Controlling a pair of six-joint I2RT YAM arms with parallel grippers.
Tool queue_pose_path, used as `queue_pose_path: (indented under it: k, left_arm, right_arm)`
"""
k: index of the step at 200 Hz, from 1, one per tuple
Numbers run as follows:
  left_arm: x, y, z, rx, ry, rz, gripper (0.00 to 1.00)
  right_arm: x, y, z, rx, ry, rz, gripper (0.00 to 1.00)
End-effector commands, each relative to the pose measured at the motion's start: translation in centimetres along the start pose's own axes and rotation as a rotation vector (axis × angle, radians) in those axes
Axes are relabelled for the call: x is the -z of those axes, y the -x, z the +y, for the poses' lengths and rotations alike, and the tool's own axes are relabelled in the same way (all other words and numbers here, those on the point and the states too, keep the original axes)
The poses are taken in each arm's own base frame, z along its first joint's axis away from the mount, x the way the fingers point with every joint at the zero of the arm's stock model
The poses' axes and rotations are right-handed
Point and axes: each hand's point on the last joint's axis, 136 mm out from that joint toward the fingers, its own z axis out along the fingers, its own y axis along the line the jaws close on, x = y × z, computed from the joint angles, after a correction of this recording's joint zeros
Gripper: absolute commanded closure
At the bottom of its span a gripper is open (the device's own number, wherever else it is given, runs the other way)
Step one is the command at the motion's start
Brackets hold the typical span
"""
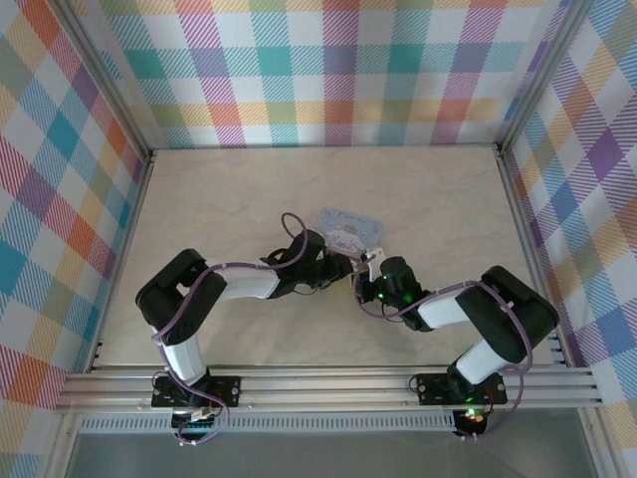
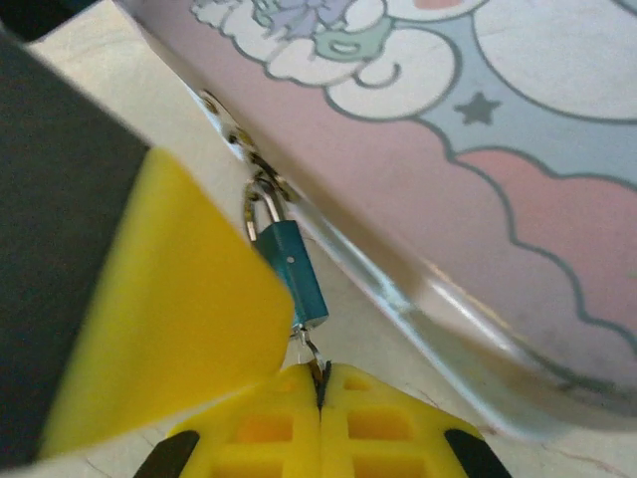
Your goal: Unlock a padlock with a key
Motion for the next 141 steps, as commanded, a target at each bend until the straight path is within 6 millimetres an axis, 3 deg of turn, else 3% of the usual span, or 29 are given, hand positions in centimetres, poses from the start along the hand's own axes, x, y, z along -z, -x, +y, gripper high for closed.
queue_pose_path:
  k: [1, 36, 71, 101, 141]
  left_arm:
    - [0.2, -1.8, -0.9, -0.028, -0.037, 0.057, 0.53]
    - [1.8, -1.0, -0.4, -0.024, -0.026, 0.018, 0.38]
    - [4.1, 0.5, 0.8, -0.005, -0.013, -0.052, 0.29]
    - [5.2, 1.3, 1.3, 0.029, -0.061, -0.107, 0.29]
    - [4.6, 1.3, 0.7, 0.081, -0.149, -0.105, 0.36]
  right_arm:
    - [0.0, 0.4, -0.1, -0.036, -0.003, -0.017, 0.97]
    - [-0.2, -0.8, -0.2, -0.056, 0.004, 0.027, 0.98]
    - [0.1, -0.9, 0.5, -0.087, 0.03, 0.054, 0.97]
    - [1.0, 0.6, 1.7, -0.139, 0.073, 0.043, 0.98]
    - [1.2, -0.1, 2.6, -0.282, 0.102, 0.115, 0.98]
